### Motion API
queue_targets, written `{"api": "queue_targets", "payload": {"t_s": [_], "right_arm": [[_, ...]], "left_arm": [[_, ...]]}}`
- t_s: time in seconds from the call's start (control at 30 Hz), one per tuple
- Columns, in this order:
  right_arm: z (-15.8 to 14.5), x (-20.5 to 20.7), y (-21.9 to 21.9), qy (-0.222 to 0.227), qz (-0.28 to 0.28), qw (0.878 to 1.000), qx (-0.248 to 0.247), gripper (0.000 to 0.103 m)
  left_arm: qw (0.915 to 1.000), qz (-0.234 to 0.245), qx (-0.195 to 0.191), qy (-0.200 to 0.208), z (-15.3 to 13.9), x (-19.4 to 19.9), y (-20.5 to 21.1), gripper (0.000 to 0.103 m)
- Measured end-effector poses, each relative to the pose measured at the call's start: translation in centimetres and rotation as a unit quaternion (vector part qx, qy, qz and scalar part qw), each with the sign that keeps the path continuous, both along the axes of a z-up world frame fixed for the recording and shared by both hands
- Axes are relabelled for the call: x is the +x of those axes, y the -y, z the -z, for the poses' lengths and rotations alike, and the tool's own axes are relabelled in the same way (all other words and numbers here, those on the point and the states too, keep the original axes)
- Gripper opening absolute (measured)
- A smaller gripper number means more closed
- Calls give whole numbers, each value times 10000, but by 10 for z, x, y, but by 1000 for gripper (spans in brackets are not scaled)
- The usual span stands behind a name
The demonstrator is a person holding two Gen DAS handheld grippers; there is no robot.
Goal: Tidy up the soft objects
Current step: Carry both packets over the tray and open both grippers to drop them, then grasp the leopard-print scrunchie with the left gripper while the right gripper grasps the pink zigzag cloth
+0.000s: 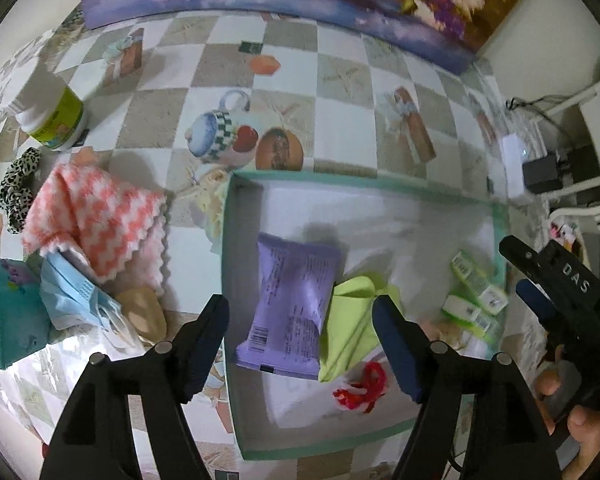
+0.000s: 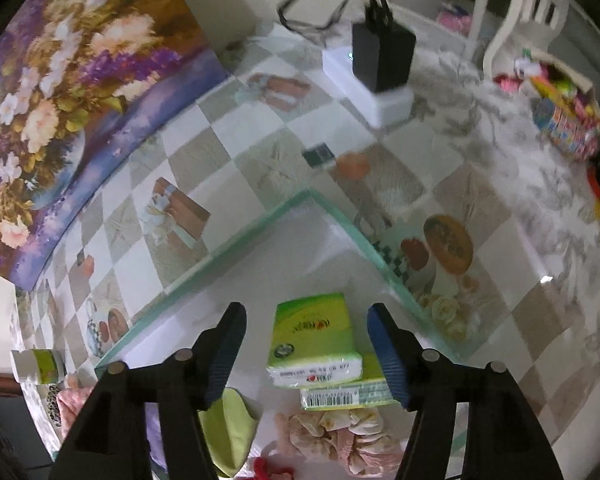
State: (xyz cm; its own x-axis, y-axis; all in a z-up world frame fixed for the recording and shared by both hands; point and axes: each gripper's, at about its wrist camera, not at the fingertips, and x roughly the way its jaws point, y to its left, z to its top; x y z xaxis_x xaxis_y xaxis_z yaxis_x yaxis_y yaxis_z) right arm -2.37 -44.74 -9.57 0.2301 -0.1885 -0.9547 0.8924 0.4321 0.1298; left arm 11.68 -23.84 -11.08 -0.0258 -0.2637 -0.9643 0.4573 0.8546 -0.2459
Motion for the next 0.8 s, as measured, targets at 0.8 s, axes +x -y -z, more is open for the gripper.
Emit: {"api": "queue_targets", "payload": {"t_s": [0.8], "right_arm": [[-79,32,-48,649,-806,9915,-784,73]], "left_arm": [[9703,-2215,-515,826,-63,105,-165,87]]}}
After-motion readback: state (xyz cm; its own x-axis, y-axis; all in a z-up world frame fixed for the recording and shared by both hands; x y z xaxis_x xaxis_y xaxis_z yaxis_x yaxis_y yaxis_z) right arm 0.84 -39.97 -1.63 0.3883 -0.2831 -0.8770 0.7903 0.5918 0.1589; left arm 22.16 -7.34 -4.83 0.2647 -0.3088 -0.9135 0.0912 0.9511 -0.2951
